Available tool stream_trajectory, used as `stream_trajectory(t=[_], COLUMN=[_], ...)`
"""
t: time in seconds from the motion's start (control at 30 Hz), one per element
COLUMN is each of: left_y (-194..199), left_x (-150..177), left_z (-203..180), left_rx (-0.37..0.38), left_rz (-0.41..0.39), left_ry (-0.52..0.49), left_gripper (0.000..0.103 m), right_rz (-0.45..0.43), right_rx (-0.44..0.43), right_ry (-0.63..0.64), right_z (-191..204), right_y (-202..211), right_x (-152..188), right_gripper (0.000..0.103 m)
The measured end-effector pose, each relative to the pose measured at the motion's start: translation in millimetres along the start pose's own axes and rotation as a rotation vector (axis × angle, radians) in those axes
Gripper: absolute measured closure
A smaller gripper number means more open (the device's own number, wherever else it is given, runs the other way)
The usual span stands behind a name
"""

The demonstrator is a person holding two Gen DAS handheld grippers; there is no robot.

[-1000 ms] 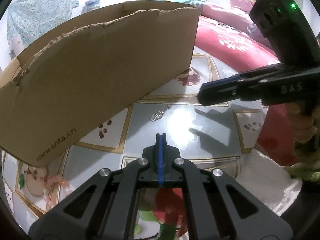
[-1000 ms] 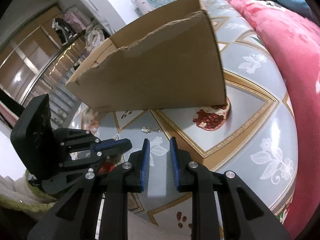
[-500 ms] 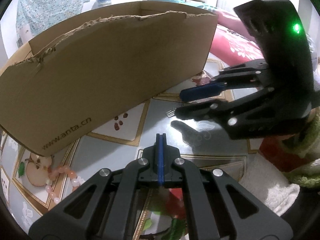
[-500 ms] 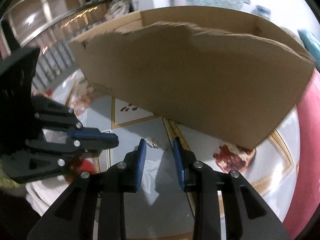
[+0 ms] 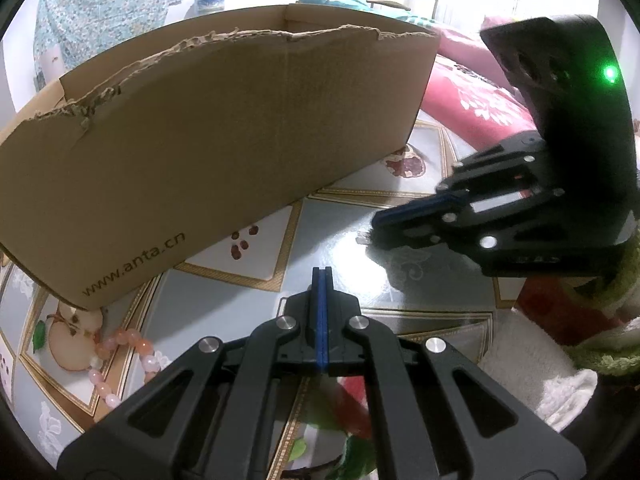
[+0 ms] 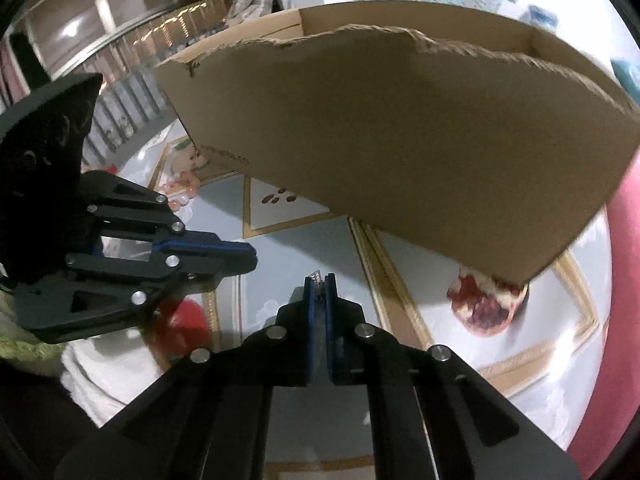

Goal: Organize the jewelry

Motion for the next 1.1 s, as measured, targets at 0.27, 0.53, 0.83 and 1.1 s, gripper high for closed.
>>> stream_trajectory(t=[0.27,0.53,0.83,1.1], left_y=[-0.4,-3.6,-4.1,-4.6], left_x=[-0.6,-1.6,-2.2,-1.6], left_z=[-2.8,-11.0,-11.9,-12.6], left_rx=[-0.005,-0.017,-0.016,-0.017], left_rz=[0.002,0.008,0.009,0.009], left_ry=[-0.006,-0.019,-0.016,-0.018], left_gripper=[0.103,0.103,0.102,0.102], right_rz=[-0.056,-0.108,-0.077,-0.1], right_rx=[-0.119,-0.198,-0.164,-0.13], right_ry=[-0.227,-0.299,-0.301,-0.337], right_z=[-17.0,-22.4,-22.0,-35.6], right_y=[15.9,29.9,25.6,37.1], right_x=[4.1,0.0,4.8,11.1], right_gripper=[0.099,0.099,0.098,0.098])
Point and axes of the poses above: each gripper's, at about its wrist camera, not at the fingertips, and y roughly against the way its jaws point, z to its left, x to its underside, the point moved 6 cm from there along -y, roughly the way its jaws point, and after that the axes turned 2 degrees about x, right-handed, at the moved point
